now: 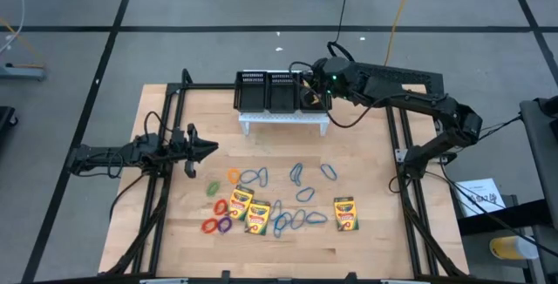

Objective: Pick & Place Office Desk Supplies
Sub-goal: Put the crayon box into the right black bin

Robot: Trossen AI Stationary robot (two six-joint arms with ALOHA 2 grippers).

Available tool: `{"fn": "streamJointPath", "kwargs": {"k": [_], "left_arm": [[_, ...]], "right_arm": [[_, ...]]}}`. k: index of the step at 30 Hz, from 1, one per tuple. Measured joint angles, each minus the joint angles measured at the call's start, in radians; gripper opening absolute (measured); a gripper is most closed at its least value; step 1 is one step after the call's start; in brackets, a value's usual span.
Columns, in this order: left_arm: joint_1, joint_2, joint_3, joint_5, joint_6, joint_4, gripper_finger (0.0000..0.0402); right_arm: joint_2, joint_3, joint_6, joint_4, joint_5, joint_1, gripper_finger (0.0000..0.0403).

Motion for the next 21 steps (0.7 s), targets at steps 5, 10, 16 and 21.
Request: {"fn": "streamJointPath", "kwargs": {"k": [5,10,16,21], "left_arm": [[0.000,0.000,0.000,0.000,0.000,0.000,0.0056],[0.000,0.000,0.000,0.000,0.000,0.000,0.0056],[0.000,0.000,0.000,0.000,0.000,0.000,0.0056],[0.000,0.000,0.000,0.000,0.000,0.000,0.0056]], "right_arm": [[0.012,-0.001,-0.002,-0.017,0.045,0.023,0.0000],[0.011,-0.001,0.003,-0.018,0.043,0.033,0.0000],[0.019,-0.001,0.011,-0.051,0.093,0.053,0.0000],[0.019,-0.001,0.011,-0.066,0.096,0.055,0.0000]]}}
